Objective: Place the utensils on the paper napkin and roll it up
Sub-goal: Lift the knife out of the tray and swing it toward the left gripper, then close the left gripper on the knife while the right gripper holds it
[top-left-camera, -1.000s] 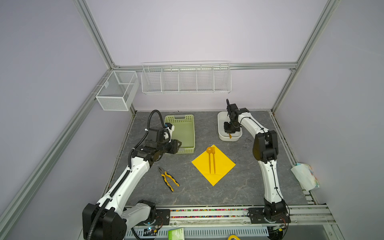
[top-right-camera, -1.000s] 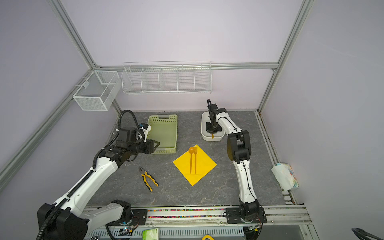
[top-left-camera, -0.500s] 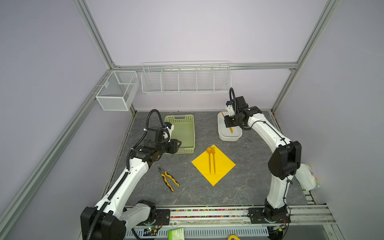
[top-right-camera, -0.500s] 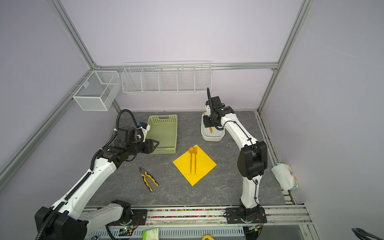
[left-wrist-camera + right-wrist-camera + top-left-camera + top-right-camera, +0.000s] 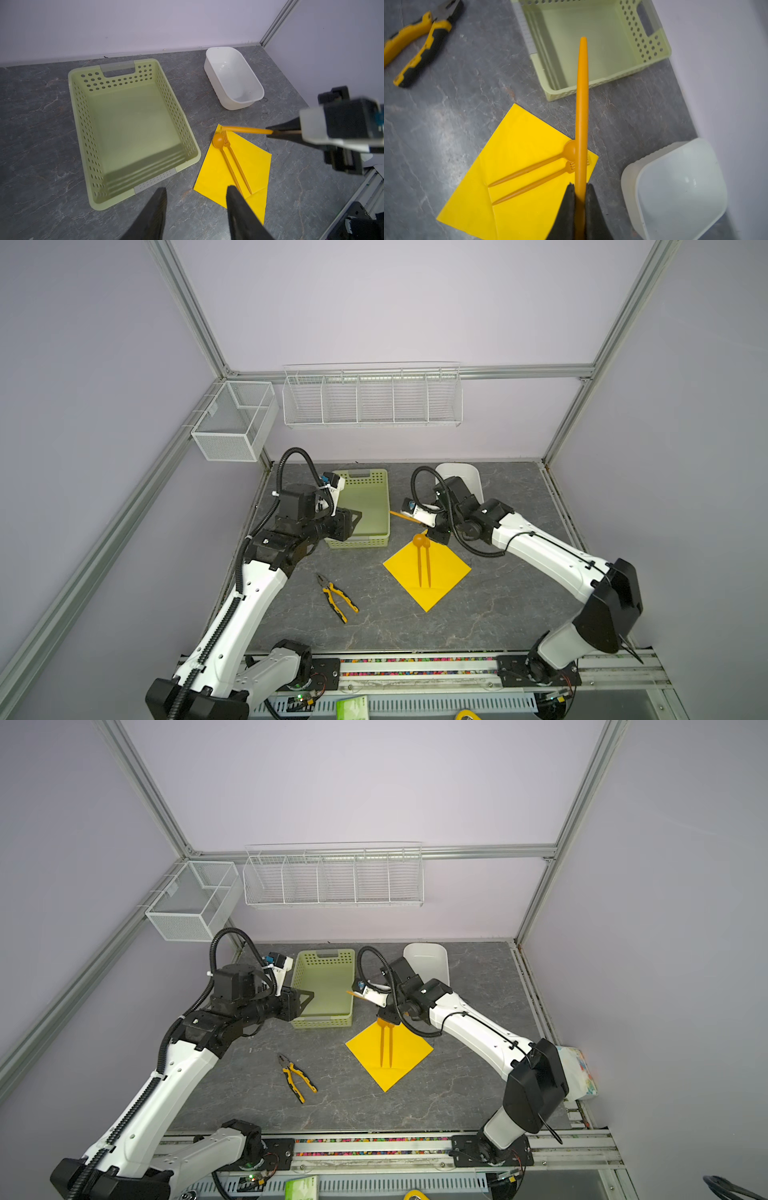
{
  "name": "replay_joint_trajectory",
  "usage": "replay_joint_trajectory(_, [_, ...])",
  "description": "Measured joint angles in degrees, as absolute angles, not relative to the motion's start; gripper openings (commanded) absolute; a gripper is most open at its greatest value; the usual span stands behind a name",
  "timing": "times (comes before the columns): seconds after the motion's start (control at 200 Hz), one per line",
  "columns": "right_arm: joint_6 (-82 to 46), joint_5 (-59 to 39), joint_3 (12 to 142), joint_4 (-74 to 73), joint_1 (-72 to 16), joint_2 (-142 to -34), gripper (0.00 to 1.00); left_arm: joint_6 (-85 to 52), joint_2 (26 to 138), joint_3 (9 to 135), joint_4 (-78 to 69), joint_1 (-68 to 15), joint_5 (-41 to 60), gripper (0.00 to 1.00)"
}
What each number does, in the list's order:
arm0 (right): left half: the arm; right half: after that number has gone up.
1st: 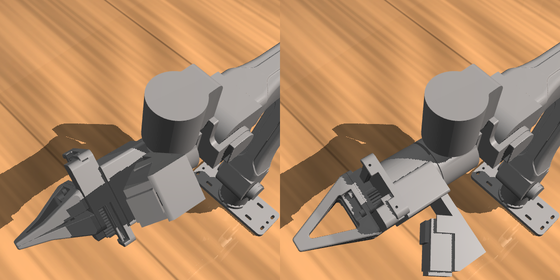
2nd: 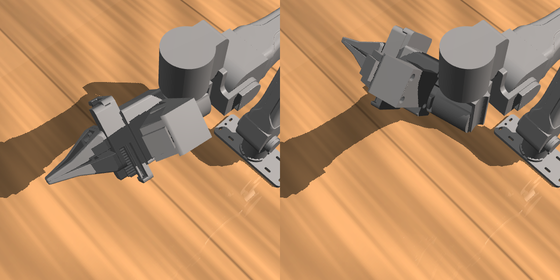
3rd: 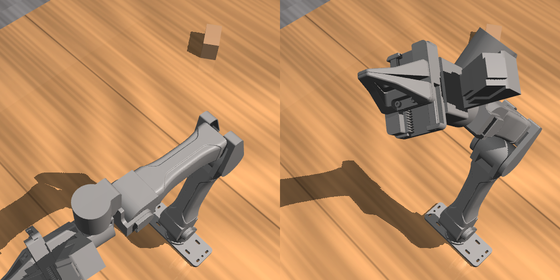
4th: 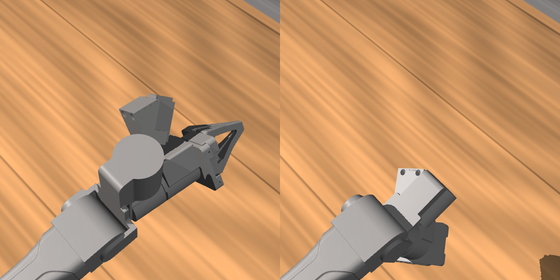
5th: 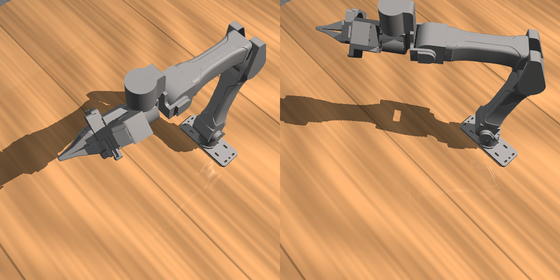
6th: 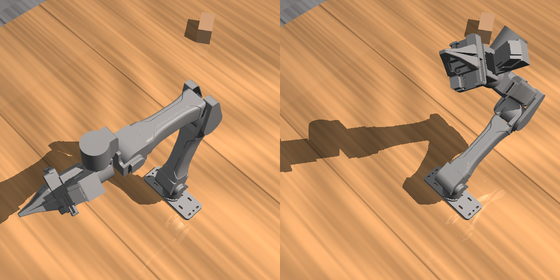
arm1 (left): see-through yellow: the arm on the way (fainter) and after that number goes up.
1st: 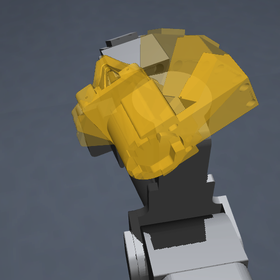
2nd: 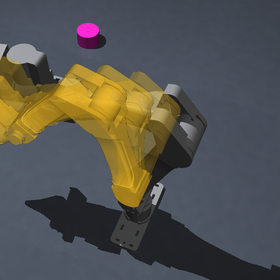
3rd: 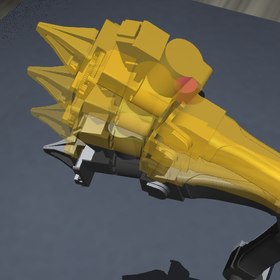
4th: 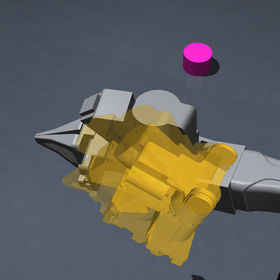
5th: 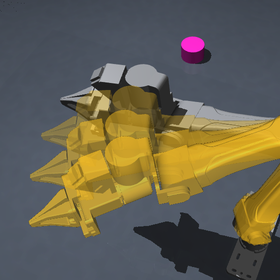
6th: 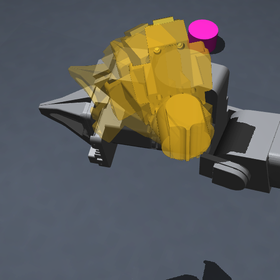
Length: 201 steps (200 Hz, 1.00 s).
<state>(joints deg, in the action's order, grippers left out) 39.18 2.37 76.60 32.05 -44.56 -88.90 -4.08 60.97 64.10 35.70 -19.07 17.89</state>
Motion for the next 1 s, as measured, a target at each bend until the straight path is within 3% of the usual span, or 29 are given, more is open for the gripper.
replay_joint_trajectory(0.18, [58.37, 12.08, 69.32, 29.06, -54.63, -84.18, 0.07, -2.02, 59.99, 64.77, 36.49, -19.07, 21.02, 0.48])
replay_joint_trajectory(0.445, [72.58, 21.76, 65.82, 24.69, -62.59, -77.97, 0.07, 2.11, 59.9, 64.84, 39.0, -25.34, 26.72, 0.48])
replay_joint_trajectory(0.71, [79.42, 26.24, 63.94, 22.28, -68.77, -69.23, 0.07, 5.5, 59.9, 65.43, 43.05, -31.07, 31.53, 0.51])
replay_joint_trajectory(1.005, [81.34, 29.21, 63.94, 22.0, -72.18, -66.63, 0.07, 8.21, 59.77, 66.74, 46.89, -34.89, 36.1, 0.53])
